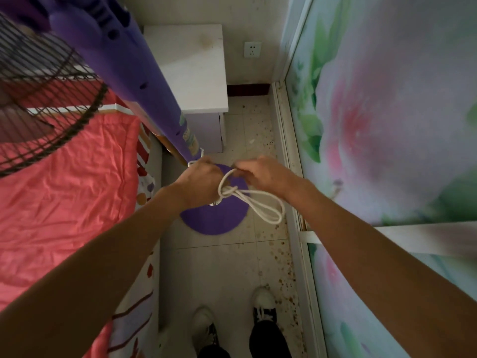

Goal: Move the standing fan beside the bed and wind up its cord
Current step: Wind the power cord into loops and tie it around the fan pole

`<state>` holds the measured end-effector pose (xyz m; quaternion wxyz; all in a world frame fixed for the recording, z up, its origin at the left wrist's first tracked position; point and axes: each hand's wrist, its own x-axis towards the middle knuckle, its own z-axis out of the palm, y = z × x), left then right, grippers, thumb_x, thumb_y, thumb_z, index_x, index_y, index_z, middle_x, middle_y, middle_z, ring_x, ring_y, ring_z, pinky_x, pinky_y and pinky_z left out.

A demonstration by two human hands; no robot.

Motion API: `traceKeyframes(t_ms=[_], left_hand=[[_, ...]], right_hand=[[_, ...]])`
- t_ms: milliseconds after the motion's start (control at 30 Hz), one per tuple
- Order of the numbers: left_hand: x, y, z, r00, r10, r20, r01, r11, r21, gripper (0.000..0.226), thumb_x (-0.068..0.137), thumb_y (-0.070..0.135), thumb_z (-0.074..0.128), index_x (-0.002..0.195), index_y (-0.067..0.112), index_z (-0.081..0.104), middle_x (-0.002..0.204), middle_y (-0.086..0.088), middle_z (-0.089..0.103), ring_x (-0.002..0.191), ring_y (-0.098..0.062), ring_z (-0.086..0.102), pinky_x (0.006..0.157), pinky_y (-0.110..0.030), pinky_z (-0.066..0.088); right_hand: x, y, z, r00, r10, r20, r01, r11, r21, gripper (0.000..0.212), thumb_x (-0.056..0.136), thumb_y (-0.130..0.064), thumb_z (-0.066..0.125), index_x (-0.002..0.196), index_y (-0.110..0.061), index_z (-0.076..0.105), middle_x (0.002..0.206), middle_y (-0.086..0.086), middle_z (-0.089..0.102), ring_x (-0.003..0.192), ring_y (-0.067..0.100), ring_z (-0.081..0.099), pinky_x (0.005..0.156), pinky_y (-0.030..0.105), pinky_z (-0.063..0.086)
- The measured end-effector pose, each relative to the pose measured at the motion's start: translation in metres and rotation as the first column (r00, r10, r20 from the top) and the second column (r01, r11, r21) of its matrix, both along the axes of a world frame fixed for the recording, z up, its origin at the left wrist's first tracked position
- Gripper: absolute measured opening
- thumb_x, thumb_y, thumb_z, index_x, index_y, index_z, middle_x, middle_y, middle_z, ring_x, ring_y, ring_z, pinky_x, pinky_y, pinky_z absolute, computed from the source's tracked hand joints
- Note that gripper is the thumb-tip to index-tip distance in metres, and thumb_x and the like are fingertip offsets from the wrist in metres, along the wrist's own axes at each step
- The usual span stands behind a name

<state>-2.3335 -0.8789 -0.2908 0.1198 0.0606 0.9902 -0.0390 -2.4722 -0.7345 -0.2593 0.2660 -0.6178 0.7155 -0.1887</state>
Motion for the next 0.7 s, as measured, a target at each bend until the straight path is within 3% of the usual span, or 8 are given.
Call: traceKeyframes(t_ms=[67, 133, 267, 333, 467, 567, 633, 700], left_hand=[[0.008, -0.005, 0.011, 0.981, 0.126, -0.145, -0.102, 0.981, 0.166, 0.017, 0.072, 0.002, 0.08, 0.062, 0.006, 0.068, 0.058, -0.012, 0.067, 0.05, -0.03, 0.061, 0.073, -0.042, 0.053], [0.008, -0.002, 0.016, 0.949, 0.276, -0.149, -0.241, 0.946, 0.218, 0.018, 0.074, 0.002, 0.079, 0.062, 0.005, 0.066, 0.061, -0.015, 0.068, 0.053, -0.033, 0.064, 0.074, -0.041, 0.051], [-0.017, 0.014, 0.009, 0.889, 0.458, -0.011, -0.456, 0.883, -0.113, 0.027, 0.089, 0.017, 0.061, 0.064, 0.019, 0.051, 0.084, -0.003, 0.073, 0.083, -0.026, 0.07, 0.072, -0.032, 0.04], [-0.026, 0.021, 0.003, 0.886, 0.461, 0.054, -0.443, 0.875, -0.195, 0.027, 0.089, 0.018, 0.06, 0.064, 0.02, 0.051, 0.087, 0.0, 0.072, 0.088, -0.022, 0.07, 0.08, -0.033, 0.044], [-0.021, 0.033, -0.013, 0.902, 0.359, 0.237, -0.298, 0.919, -0.257, 0.025, 0.09, 0.025, 0.06, 0.069, 0.021, 0.048, 0.086, 0.003, 0.071, 0.09, -0.02, 0.068, 0.093, -0.038, 0.038], [-0.014, 0.026, -0.01, 0.964, 0.186, 0.188, -0.155, 0.973, -0.169, 0.032, 0.095, 0.033, 0.052, 0.066, 0.021, 0.048, 0.076, 0.001, 0.068, 0.076, -0.021, 0.066, 0.095, -0.044, 0.039], [-0.008, 0.015, -0.009, 0.984, 0.142, 0.104, -0.138, 0.989, -0.05, 0.032, 0.097, 0.04, 0.049, 0.078, 0.017, 0.062, 0.078, -0.002, 0.071, 0.074, -0.023, 0.066, 0.093, -0.041, 0.043], [0.002, 0.003, -0.008, 0.981, 0.192, 0.008, -0.19, 0.962, 0.195, 0.028, 0.095, 0.031, 0.056, 0.086, 0.01, 0.071, 0.077, -0.009, 0.073, 0.072, -0.027, 0.067, 0.086, -0.042, 0.047]], right_hand=[[0.011, 0.012, -0.026, 0.992, -0.097, -0.084, 0.102, 0.993, 0.057, 0.024, 0.101, -0.023, 0.056, 0.12, -0.01, 0.062, 0.098, 0.008, 0.066, 0.084, 0.017, 0.063, 0.072, 0.023, 0.047], [0.035, 0.019, -0.042, 0.975, -0.172, -0.138, 0.183, 0.981, 0.071, 0.028, 0.104, -0.028, 0.047, 0.121, -0.009, 0.057, 0.094, 0.011, 0.065, 0.077, 0.019, 0.061, 0.068, 0.036, 0.052], [0.077, 0.022, -0.036, 0.979, -0.009, -0.202, 0.027, 0.996, 0.089, 0.029, 0.106, -0.02, 0.035, 0.114, 0.003, 0.051, 0.069, 0.013, 0.054, 0.054, 0.029, 0.055, 0.048, 0.038, 0.04], [0.069, 0.027, -0.026, 0.974, 0.025, -0.226, 0.002, 0.993, 0.117, 0.023, 0.102, -0.016, 0.042, 0.117, -0.002, 0.052, 0.067, 0.005, 0.05, 0.056, 0.026, 0.056, 0.047, 0.032, 0.036], [0.025, 0.027, 0.015, 0.949, 0.161, -0.27, -0.154, 0.987, 0.046, 0.013, 0.095, -0.018, 0.062, 0.098, -0.013, 0.073, 0.074, -0.002, 0.062, 0.063, 0.019, 0.061, 0.054, 0.031, 0.048], [-0.003, 0.011, 0.027, 0.951, 0.147, -0.271, -0.165, 0.985, -0.046, 0.016, 0.093, -0.026, 0.065, 0.084, -0.016, 0.075, 0.068, -0.005, 0.055, 0.057, 0.015, 0.056, 0.047, 0.023, 0.037], [-0.006, -0.004, 0.014, 0.963, 0.086, -0.257, -0.111, 0.99, -0.084, 0.02, 0.096, -0.028, 0.06, 0.088, -0.015, 0.073, 0.07, -0.001, 0.062, 0.061, 0.016, 0.059, 0.051, 0.027, 0.044], [0.003, -0.008, -0.003, 0.989, -0.012, -0.146, 0.002, 0.998, -0.068, 0.026, 0.1, -0.032, 0.055, 0.093, -0.012, 0.07, 0.076, 0.0, 0.066, 0.069, 0.021, 0.063, 0.064, 0.037, 0.052]])
